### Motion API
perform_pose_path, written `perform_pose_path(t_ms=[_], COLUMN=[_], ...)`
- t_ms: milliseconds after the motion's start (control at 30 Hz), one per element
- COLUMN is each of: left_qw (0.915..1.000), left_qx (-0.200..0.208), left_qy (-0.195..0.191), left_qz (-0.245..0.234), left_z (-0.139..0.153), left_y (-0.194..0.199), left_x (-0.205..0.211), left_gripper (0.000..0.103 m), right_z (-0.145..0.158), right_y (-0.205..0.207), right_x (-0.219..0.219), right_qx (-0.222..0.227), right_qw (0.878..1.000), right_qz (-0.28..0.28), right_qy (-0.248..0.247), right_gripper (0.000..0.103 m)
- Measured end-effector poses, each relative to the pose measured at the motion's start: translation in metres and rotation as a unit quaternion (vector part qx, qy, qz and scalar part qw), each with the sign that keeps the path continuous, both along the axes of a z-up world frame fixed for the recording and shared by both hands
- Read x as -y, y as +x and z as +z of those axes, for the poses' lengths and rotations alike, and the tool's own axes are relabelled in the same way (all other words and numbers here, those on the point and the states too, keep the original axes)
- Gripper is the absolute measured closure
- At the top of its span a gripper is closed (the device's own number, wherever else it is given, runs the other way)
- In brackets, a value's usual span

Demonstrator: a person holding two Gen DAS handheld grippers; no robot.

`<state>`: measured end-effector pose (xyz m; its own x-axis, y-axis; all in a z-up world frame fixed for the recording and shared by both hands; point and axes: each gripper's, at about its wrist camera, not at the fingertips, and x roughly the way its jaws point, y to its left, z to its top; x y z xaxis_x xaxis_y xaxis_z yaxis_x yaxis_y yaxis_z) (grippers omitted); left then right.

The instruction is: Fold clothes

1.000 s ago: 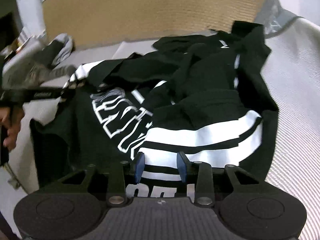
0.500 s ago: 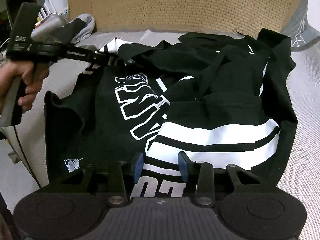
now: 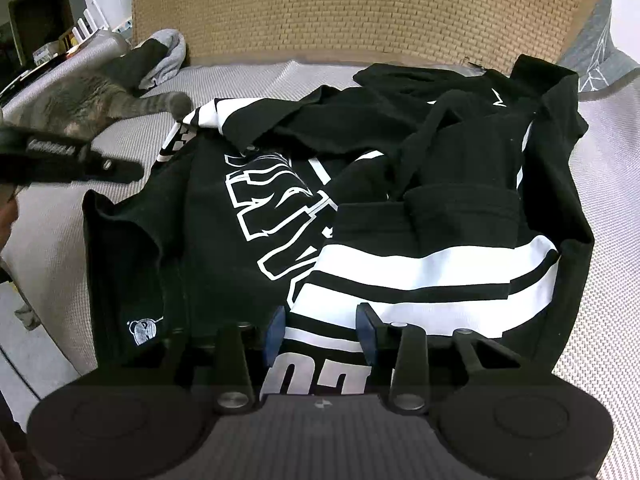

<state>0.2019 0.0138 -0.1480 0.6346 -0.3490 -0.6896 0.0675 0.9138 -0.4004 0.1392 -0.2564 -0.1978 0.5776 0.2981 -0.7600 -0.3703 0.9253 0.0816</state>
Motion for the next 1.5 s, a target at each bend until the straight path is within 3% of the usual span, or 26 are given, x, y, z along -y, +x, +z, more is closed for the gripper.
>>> perform_pose_path(t_ms=[67, 167, 333, 533, 633, 833, 1100, 1233, 1333, 1500], left_qw=[0.9988, 0.9968, 0.9978, 0.9933, 0.9928, 0.9957, 0.9963, 0.9972, 0.9977, 0.9981], left_qx=[-0.011, -0.023, -0.033, -0.07, -0.075, -0.066, -0.062, -0.06, -0.059, -0.058], left_qy=[-0.047, -0.075, -0.051, -0.082, -0.082, -0.05, -0.047, -0.033, -0.019, -0.005], left_qz=[0.001, 0.009, 0.026, 0.04, 0.045, 0.041, 0.036, 0.029, 0.025, 0.022], left_z=[-0.001, -0.002, -0.008, -0.023, -0.024, -0.026, -0.031, -0.033, -0.033, -0.035], left_y=[-0.016, -0.031, -0.036, -0.036, -0.04, -0.036, -0.02, -0.013, -0.008, -0.001], left_x=[-0.002, -0.003, -0.003, -0.005, -0.003, 0.005, 0.004, 0.005, 0.005, 0.005], left_gripper=[0.075, 0.075, 0.072, 0.066, 0.06, 0.06, 0.06, 0.062, 0.074, 0.081], right_z=[0.0, 0.0, 0.001, 0.001, 0.0, 0.001, 0.001, 0.0, 0.001, 0.002], right_y=[0.0, 0.001, 0.0, -0.001, -0.001, -0.001, -0.002, -0.002, -0.002, -0.004], right_x=[0.003, 0.005, 0.002, 0.001, 0.001, 0.001, -0.001, -0.001, -0.002, -0.002], right_qx=[-0.002, -0.004, -0.002, -0.001, -0.001, -0.001, 0.002, 0.001, 0.001, 0.001], right_qw=[1.0, 1.0, 1.0, 1.0, 1.0, 1.0, 1.0, 1.0, 1.0, 1.0], right_qz=[-0.002, -0.005, -0.005, -0.004, -0.003, -0.004, -0.003, -0.003, -0.003, -0.003], right_qy=[0.007, 0.014, 0.007, 0.001, 0.0, -0.001, -0.005, -0.003, -0.004, -0.003], right_gripper=[0.06, 0.06, 0.06, 0.06, 0.06, 0.06, 0.06, 0.059, 0.059, 0.059])
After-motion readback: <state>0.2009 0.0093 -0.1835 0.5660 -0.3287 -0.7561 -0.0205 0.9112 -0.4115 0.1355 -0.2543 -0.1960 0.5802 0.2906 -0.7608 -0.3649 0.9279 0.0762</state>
